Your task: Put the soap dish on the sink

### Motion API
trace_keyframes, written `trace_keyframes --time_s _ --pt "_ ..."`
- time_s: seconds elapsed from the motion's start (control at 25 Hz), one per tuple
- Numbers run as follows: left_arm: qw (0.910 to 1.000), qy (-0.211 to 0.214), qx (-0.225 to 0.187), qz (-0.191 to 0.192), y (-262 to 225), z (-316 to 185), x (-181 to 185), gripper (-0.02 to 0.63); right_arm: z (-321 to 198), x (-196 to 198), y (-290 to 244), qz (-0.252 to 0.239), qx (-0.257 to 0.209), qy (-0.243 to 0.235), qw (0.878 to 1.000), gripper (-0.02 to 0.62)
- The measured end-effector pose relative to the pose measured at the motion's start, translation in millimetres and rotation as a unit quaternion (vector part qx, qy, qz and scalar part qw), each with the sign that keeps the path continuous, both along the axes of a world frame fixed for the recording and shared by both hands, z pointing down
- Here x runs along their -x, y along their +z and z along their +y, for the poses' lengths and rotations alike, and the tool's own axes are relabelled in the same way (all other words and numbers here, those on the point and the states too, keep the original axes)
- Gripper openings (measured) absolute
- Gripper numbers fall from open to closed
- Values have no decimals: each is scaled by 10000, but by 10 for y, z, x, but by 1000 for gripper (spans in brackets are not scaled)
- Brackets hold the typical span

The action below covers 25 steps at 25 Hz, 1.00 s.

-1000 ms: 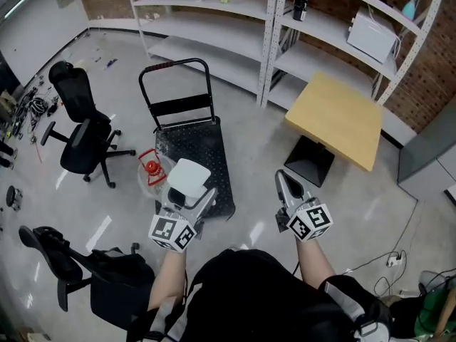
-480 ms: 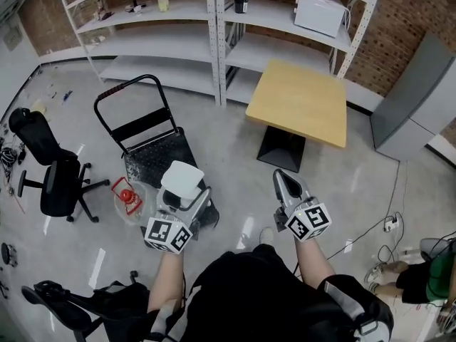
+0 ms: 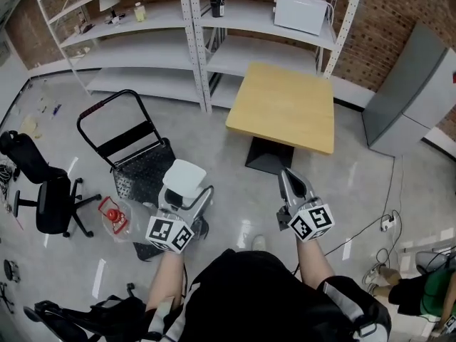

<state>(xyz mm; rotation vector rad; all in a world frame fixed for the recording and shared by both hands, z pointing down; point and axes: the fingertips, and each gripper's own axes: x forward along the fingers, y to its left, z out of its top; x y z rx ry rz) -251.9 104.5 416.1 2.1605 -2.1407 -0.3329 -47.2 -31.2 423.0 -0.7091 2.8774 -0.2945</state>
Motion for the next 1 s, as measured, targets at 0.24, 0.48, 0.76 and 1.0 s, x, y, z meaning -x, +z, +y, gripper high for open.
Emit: trace_keyframes --time_s 0.24,0.48,0.76,1.0 --pt "9998 163 -28 -60 2 -655 -213 466 -575 -255 -10 -65 -33 187 9998 6" --pt "9997 221 -27 -47 30 -1259 -421 466 -1113 -607 26 -87 -23 466 9989 6" --pt "9994 246 -247 15 -13 -1811 -714 466 -1575 -1010 50 -95 -2 688 9976 6" --pt "9980 592 -151 155 34 -2162 -925 466 -1821 -1255 76 -27 38 945 9955 6"
